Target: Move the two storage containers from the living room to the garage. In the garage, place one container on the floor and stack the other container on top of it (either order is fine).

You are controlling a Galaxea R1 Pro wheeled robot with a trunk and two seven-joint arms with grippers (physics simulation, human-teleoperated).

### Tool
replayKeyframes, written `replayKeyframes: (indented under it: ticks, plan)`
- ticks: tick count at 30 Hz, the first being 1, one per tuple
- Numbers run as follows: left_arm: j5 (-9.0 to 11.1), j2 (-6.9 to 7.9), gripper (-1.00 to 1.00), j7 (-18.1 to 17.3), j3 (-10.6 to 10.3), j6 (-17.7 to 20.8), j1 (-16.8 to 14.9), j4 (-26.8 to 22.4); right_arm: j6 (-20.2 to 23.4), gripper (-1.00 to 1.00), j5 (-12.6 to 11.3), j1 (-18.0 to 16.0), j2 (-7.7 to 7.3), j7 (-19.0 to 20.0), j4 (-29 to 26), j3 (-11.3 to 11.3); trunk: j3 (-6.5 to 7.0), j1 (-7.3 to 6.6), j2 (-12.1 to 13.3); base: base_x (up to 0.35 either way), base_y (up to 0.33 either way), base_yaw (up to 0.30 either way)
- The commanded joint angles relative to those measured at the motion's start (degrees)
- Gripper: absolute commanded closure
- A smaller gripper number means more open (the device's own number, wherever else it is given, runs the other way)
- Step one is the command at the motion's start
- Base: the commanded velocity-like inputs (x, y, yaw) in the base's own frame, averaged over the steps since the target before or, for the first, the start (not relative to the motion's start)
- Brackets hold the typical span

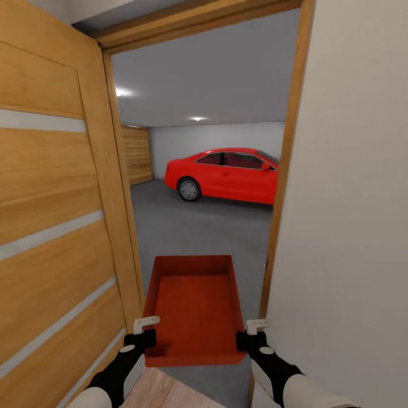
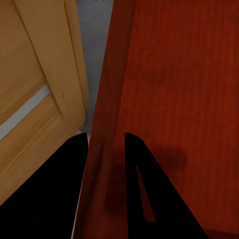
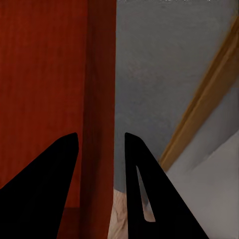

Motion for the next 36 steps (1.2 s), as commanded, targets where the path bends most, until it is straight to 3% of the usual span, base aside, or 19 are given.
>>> replayKeyframes:
  ticks: [1,15,29,36]
  plan:
    - [-0.4,0.91,1.0,0.3,0.8,-0.7,0.0,-0.6,-0.2,1.0,-0.5,0.0,-0.47,-0.4,0.2,-0.4,-0.02,0.04,0.0,0.192,0.162,-0.017]
    - [-0.4,0.91,1.0,0.3,0.8,-0.7,0.0,-0.6,-0.2,1.0,-0.6,0.0,-0.47,-0.4,0.2,-0.4,-0.02,0.04,0.0,0.203,0.177,-0.016]
    - [-0.4,0.91,1.0,0.3,0.8,-0.7,0.0,-0.6,-0.2,1.0,-0.6,0.0,-0.47,-0.4,0.3,-0.4,-0.02,0.04,0.0,0.206,0.181,-0.225]
    - [-0.4,0.91,1.0,0.3,0.8,-0.7,0.0,-0.6,-0.2,1.0,-0.6,0.0,-0.47,-0.6,0.3,-0.4,-0.02,0.04,0.0,0.214,0.185,-0.061]
